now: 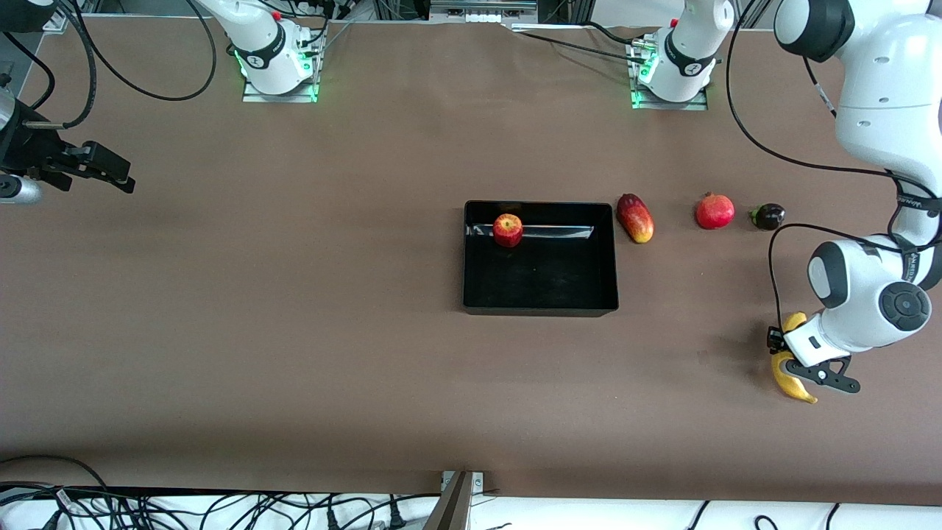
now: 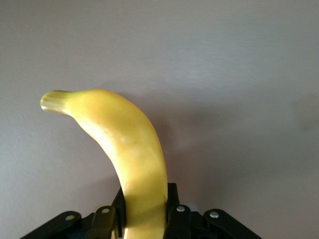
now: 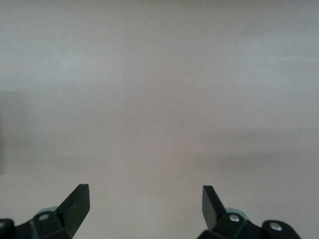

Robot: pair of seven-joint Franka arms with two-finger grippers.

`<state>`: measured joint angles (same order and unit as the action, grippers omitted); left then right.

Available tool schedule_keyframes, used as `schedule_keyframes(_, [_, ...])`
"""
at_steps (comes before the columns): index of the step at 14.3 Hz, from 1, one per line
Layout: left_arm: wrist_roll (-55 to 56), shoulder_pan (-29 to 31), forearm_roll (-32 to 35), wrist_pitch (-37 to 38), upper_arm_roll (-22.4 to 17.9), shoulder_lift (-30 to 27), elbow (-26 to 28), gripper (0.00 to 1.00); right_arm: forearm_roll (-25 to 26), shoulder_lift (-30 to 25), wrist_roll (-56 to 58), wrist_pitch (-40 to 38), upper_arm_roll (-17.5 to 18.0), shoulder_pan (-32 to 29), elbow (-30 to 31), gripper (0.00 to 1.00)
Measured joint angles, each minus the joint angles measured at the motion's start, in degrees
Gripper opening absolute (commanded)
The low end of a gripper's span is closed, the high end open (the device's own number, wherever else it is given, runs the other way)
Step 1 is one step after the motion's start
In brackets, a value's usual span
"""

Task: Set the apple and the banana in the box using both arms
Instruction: 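Lower the left gripper and close it on the banana, then lift the banana and carry it toward the box with the left gripper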

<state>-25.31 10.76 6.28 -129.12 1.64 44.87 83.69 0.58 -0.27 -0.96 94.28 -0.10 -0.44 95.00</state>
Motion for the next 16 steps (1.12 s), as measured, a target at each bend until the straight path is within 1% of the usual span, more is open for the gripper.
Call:
schedule_keyframes(2, [1.84,-1.48,-2.41,8.71,1.14,-4.53,-0.66,0.00,0.00,0.00,0.00,0.00,0.00,-0.01,-0.02,1.00])
schedule_keyframes(4, [6.68,-4.90,-5.29,16.44,1.23,-9.37,-0.83,0.00,0.00,0.00,0.00,0.01,-0.01,-0.01,-0.02,1.00])
schedule_keyframes(6, [13.87,-8.87,-7.01,20.61,1.24,-12.73,-0.78,0.00,0.00,0.00,0.00,0.01,-0.01,-0.01,-0.02,1.00])
schedule_keyframes(9, [25.84,-14.87,-7.40,23.24,1.29,-14.41,-0.58,0.00,0.00,0.00,0.00,0.01,-0.01,-0.02,-0.03,1.00])
schedule_keyframes(13, [41.76,-23.55,-7.49,23.31,1.36,-14.43,0.26,0.00,0.00,0.00,0.00,0.02,-0.01,-0.02,-0.03,1.00])
schedule_keyframes(16, [49.68,-28.98,-7.84,23.23,1.35,-14.42,1.20,0.00,0.00,0.00,0.00,0.02,-0.02,-0.02,-0.04,1.00])
